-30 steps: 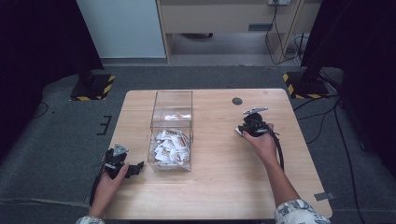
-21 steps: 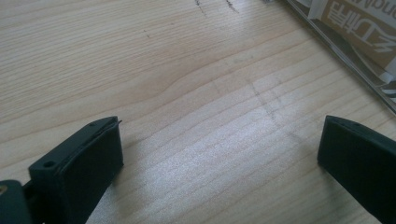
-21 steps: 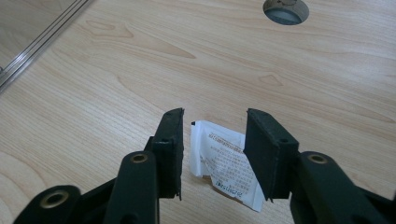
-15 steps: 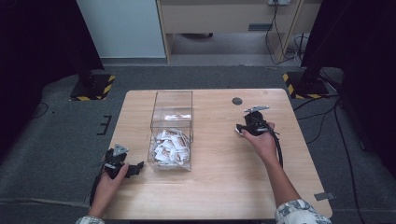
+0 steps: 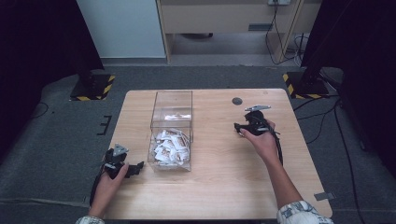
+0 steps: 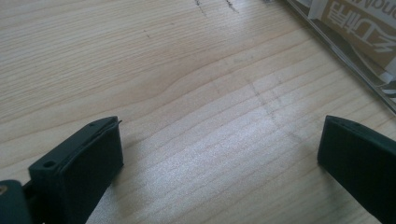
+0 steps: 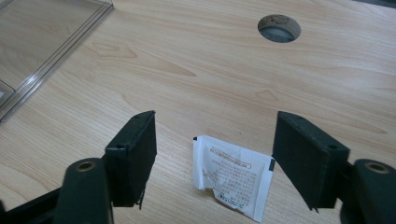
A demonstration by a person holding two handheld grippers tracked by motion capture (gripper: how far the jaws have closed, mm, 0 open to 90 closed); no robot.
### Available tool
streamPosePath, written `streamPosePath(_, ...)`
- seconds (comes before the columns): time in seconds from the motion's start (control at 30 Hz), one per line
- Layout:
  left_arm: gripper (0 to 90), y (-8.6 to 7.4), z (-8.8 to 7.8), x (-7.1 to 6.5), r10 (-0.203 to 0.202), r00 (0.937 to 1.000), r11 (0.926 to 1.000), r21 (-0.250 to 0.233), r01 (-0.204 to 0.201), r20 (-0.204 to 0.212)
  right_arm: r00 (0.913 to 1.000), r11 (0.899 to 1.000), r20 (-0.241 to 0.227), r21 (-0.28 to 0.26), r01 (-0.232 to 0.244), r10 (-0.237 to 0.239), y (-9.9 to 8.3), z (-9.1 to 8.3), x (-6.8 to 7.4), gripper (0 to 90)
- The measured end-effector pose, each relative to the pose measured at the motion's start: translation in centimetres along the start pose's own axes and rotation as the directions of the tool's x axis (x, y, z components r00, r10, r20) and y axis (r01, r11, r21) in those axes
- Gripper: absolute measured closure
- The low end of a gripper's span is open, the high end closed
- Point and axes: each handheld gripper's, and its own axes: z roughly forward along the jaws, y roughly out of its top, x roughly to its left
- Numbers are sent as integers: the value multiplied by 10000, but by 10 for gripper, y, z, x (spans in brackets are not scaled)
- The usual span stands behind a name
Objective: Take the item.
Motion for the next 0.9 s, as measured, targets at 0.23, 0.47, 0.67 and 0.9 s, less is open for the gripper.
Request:
streamPosePath(0.23, 0, 0, 0, 0, -1, 10000, 10000, 0, 1, -1, 9997, 9996, -188, -206, -187, 183, 2, -5, 0, 164)
streamPosePath(0.47, 0, 0, 0, 0, 2, 10000, 10000, 2, -2, -1, 9995, 9985, -189, -475, -263, 254, 3, -14, 1, 91)
streamPosePath(0.67, 0, 0, 0, 0, -1, 10000, 10000, 0, 1, 0, 9987, 9974, -388, -629, -343, 319, 3, -25, 2, 80)
streamPosePath(0.9, 0, 0, 0, 0, -1, 10000, 10000, 0, 1, 0, 9984, 9967, -535, -776, -247, 206, 0, -36, 5, 73)
